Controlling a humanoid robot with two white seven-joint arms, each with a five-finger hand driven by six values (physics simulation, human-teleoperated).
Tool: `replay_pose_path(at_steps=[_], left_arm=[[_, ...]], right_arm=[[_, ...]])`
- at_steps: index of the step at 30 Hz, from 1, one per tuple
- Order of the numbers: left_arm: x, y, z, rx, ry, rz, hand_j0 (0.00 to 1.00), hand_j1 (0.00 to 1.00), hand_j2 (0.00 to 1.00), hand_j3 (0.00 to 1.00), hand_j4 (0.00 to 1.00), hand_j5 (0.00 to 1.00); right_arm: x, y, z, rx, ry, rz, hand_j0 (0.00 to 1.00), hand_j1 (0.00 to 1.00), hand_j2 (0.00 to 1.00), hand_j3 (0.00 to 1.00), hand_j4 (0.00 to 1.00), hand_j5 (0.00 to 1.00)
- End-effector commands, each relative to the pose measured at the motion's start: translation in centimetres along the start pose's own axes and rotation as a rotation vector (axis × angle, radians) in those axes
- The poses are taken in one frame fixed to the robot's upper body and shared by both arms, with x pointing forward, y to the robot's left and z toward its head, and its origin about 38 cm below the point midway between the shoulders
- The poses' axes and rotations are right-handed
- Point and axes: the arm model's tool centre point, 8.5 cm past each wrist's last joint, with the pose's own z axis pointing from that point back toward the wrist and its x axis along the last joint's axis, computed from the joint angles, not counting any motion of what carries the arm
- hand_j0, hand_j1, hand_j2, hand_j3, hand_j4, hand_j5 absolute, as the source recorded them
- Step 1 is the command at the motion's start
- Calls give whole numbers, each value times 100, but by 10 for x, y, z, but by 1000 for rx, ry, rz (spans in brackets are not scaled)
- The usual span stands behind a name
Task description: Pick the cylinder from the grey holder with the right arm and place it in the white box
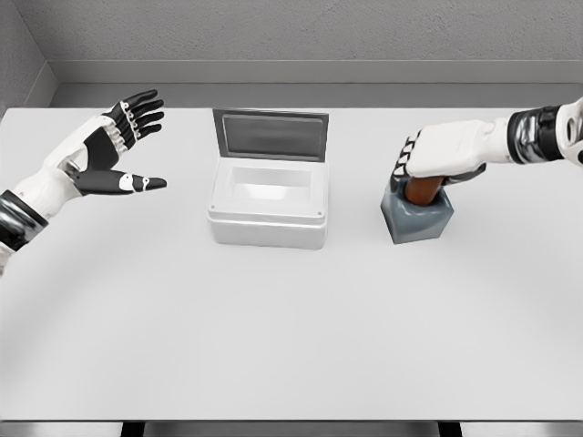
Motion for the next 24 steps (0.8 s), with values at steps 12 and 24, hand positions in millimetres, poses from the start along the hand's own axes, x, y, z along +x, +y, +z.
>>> replay_pose_path(at_steps=[12,24], left_arm=[[2,3,-3,5,-5,2,100,100,100,100,100,100],[2,5,-3,11,-5,3,100,100,100,100,100,100]], right_arm=[[-4,-4,6,-11,14,3,46,46,46,46,46,46],[-6,-22,26,-49,42,40,46,46,46,46,46,46]])
